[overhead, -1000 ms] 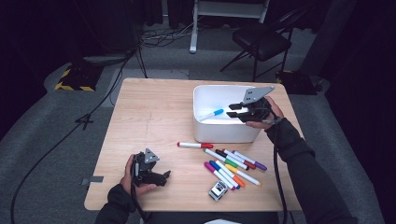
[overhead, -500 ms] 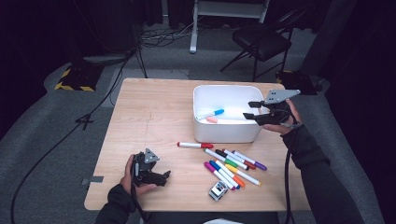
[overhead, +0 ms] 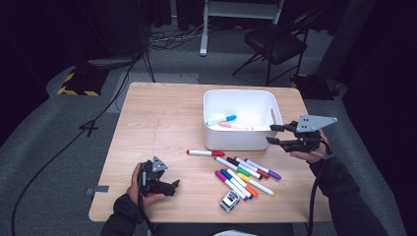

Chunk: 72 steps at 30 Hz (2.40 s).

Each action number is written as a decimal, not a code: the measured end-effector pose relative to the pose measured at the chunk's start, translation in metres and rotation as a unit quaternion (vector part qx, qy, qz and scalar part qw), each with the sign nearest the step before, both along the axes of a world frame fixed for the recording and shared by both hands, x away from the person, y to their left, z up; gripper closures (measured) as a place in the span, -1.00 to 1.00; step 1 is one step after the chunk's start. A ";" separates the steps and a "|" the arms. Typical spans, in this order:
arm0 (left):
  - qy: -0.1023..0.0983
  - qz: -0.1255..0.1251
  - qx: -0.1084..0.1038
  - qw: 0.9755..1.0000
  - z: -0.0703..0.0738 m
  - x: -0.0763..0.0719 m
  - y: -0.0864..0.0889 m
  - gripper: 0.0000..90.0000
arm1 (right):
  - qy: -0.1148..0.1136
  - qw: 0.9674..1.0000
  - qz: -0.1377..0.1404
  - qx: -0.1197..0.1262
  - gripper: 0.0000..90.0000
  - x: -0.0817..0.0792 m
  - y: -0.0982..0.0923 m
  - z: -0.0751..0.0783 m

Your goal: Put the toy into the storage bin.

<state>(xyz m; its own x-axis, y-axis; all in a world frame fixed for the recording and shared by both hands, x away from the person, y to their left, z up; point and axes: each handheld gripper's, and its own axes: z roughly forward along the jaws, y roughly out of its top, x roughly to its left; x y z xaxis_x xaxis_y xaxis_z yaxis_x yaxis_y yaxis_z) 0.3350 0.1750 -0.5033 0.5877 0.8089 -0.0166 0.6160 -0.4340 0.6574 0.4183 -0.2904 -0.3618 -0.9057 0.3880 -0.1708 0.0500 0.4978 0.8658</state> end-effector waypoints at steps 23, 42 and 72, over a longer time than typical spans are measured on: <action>0.002 -0.001 0.000 1.000 0.000 0.000 0.000 -0.99 | 0.106 0.993 -0.013 -0.041 0.29 -0.038 -0.048 -0.125; 0.002 -0.001 -0.001 1.000 0.000 0.000 0.000 -0.99 | 0.116 0.991 -0.034 -0.052 0.63 -0.034 -0.044 -0.140; 0.000 0.000 0.002 1.000 0.000 0.000 0.000 -0.99 | 0.059 0.998 0.004 0.006 0.68 -0.038 -0.058 -0.095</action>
